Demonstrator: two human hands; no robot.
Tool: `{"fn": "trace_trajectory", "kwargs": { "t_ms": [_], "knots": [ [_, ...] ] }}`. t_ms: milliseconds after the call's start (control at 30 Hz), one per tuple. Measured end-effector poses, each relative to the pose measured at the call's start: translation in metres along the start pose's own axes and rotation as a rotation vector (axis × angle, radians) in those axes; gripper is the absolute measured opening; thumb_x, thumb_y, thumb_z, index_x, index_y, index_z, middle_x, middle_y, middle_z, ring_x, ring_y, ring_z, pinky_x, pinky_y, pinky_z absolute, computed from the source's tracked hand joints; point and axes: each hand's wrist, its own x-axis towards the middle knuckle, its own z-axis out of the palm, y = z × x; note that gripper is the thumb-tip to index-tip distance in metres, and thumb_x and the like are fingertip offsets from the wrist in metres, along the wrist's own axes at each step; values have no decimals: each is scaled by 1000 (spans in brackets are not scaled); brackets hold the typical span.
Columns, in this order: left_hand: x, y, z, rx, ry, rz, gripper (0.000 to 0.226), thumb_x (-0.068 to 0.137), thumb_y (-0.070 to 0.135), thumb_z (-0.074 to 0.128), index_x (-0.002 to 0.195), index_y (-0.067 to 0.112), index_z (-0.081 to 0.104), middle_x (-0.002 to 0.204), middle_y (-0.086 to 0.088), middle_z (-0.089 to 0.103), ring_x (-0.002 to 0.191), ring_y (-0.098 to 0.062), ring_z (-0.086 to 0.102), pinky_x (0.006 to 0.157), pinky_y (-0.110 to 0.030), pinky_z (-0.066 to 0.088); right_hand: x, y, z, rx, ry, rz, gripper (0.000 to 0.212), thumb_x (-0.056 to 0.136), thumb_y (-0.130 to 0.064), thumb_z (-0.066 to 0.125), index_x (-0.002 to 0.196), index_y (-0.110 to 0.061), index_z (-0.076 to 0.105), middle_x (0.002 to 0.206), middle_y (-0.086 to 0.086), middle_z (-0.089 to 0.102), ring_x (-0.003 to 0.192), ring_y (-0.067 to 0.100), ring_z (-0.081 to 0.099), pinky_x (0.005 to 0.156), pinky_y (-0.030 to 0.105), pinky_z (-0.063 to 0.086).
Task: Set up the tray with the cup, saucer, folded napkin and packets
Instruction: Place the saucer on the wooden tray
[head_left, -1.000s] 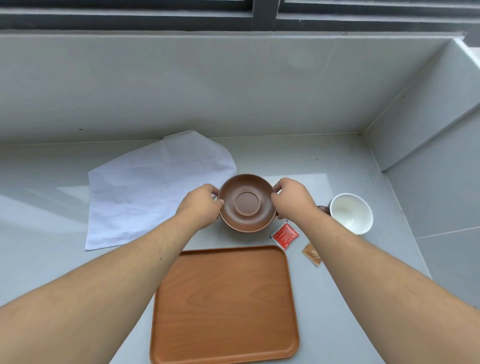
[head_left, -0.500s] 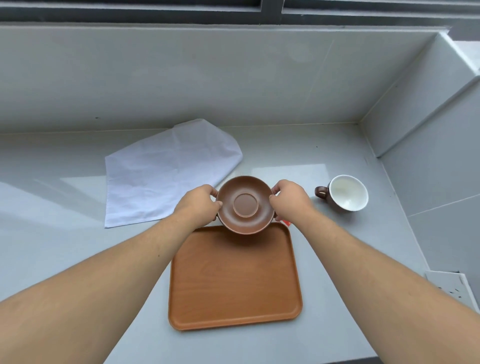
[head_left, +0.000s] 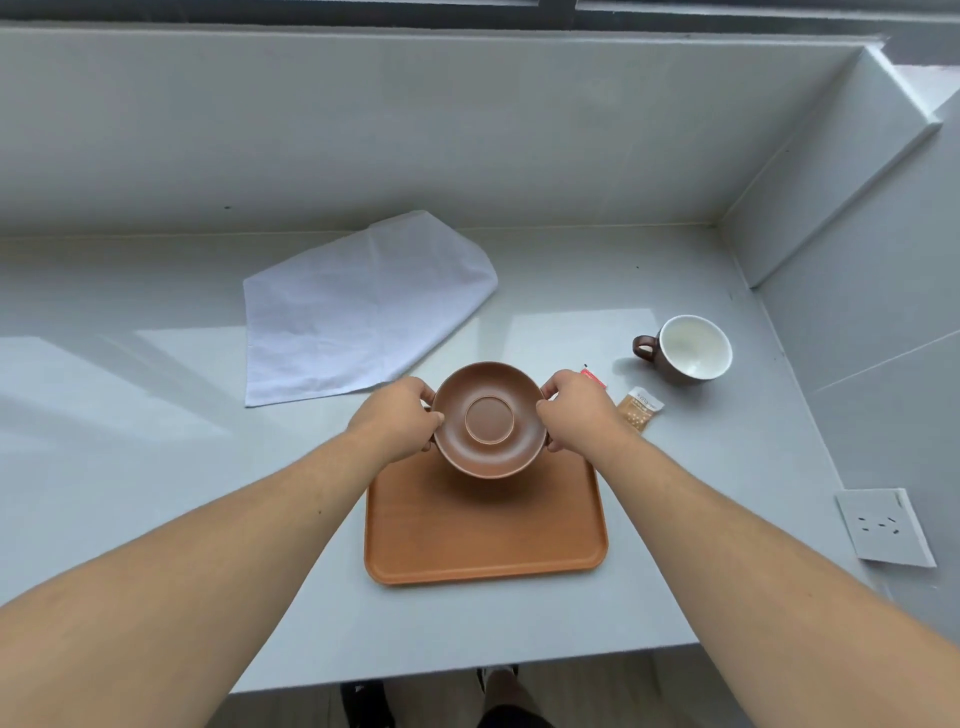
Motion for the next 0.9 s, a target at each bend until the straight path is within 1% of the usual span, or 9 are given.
{"fn": "trace_trajectory", "kwargs": {
  "t_ms": [67, 133, 267, 333, 433, 600, 767, 900],
  "knots": [
    [-7, -5, 3, -18, -12, 6, 6, 93, 25, 62, 98, 28, 61, 76, 6, 76, 60, -7, 73, 74, -38, 62, -8, 3, 5, 0, -1, -2, 16, 86, -9, 46, 91, -17, 60, 85, 10, 72, 49, 21, 72, 40, 18, 45],
    [-12, -10, 6, -19, -18, -3, 6, 93, 25, 61, 98, 29, 60, 79, 5, 76, 64, -8, 74, 79, -41, 62, -15, 6, 9, 10, 0, 5, 17, 84, -9, 46, 89, -17, 60, 84, 10, 71, 50, 22, 72, 40, 19, 46],
    [-21, -21, 12, -10, -16, -16, 6, 92, 27, 62, 96, 31, 59, 72, 7, 76, 59, -6, 72, 75, -36, 60, -25, 13, 18, 24, -1, 13, 17, 83, -10, 47, 88, -18, 60, 81, 8, 72, 47, 20, 71, 44, 24, 52],
    [-24, -25, 15, -13, -20, -9, 6, 92, 26, 63, 94, 30, 59, 76, 7, 76, 59, -7, 73, 77, -38, 61, -28, 16, 22, 34, -1, 7, 18, 83, -10, 47, 88, -18, 62, 82, 7, 72, 47, 19, 70, 45, 25, 55],
    [-27, -31, 20, -7, -22, -5, 6, 92, 26, 63, 90, 30, 59, 78, 7, 75, 59, -6, 73, 78, -39, 61, -30, 22, 27, 19, -3, -2, 15, 82, -10, 47, 87, -17, 60, 80, 8, 71, 49, 21, 71, 55, 34, 63],
    [-33, -40, 28, -22, -32, 7, 7, 92, 25, 63, 91, 30, 60, 84, 7, 74, 58, -9, 74, 80, -41, 61, -35, 28, 36, -4, 12, -5, 11, 81, -9, 46, 78, -17, 53, 78, 12, 72, 44, 19, 69, 62, 39, 64],
    [-32, -45, 33, -12, -40, -13, 8, 93, 25, 65, 92, 29, 58, 84, 5, 74, 61, -11, 75, 81, -43, 62, -35, 35, 43, -14, 2, 8, 12, 84, -9, 47, 88, -15, 56, 81, 8, 70, 46, 19, 70, 63, 38, 64],
    [-31, -49, 35, 22, -35, -7, 6, 90, 27, 65, 89, 27, 59, 76, 4, 75, 71, -15, 74, 81, -43, 61, -35, 37, 46, -29, -3, 19, 12, 86, -10, 47, 92, -12, 57, 83, 11, 70, 49, 22, 71, 61, 38, 63]
  ]
}}
